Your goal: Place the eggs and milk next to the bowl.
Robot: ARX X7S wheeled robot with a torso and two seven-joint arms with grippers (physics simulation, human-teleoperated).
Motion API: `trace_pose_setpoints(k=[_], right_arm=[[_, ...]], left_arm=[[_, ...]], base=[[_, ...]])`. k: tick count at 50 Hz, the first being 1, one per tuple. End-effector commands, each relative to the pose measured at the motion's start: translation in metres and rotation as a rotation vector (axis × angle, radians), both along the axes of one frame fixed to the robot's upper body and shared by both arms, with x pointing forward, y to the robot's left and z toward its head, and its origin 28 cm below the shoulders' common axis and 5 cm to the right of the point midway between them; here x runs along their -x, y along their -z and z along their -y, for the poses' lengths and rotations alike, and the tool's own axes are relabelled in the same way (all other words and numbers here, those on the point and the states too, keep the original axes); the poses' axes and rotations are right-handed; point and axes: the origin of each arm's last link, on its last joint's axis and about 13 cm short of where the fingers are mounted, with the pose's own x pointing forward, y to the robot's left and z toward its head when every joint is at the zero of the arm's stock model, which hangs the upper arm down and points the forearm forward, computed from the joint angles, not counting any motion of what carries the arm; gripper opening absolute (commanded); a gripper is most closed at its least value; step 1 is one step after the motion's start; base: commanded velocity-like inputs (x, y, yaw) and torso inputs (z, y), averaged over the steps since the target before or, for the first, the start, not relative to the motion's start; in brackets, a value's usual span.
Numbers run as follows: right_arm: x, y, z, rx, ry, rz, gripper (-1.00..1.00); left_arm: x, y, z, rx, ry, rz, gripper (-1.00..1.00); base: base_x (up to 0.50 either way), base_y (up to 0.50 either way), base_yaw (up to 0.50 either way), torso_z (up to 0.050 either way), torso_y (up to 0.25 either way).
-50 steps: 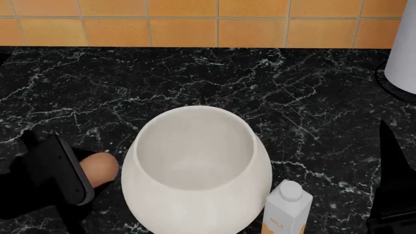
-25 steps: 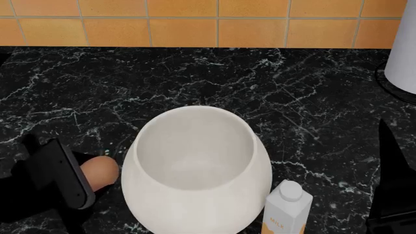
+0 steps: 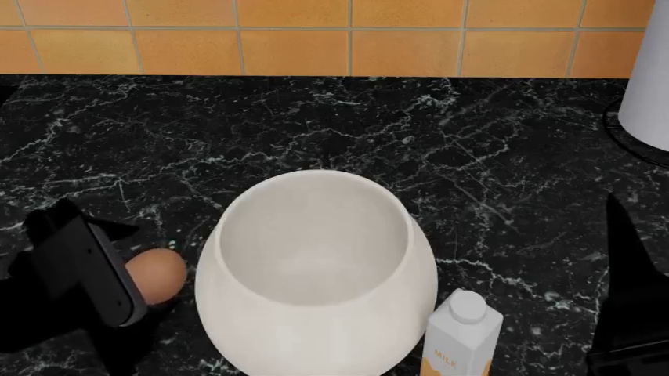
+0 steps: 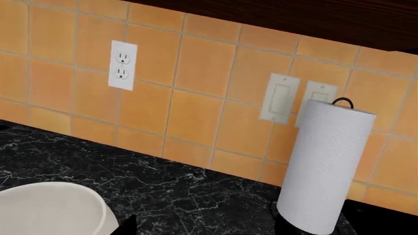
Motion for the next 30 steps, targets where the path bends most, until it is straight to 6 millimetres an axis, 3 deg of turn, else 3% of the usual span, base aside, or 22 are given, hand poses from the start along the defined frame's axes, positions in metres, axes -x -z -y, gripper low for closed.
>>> trace_pose_setpoints(k=[1,19,30], right_arm=[[-0.002,0.0,0.002,-0.028,-0.008,0.012,1.0],[-0.002,0.003,0.002,-0.036,-0.012,0.015,1.0],[-0.003,0.004,0.003,-0.038,-0.017,0.015,1.0]], left_arm=[[0.012,-0.003,0.003,0.029,0.06,-0.047,1.0],[0.027,-0.026,0.001,0.028,0.07,0.015,1.0],[0.055,-0.041,-0.005,0.064,0.039,0.073,1.0]], base=[[0.0,0.0,0.0,0.0,0.0],[0.0,0.0,0.0,0.0,0.0],[0.0,0.0,0.0,0.0,0.0]])
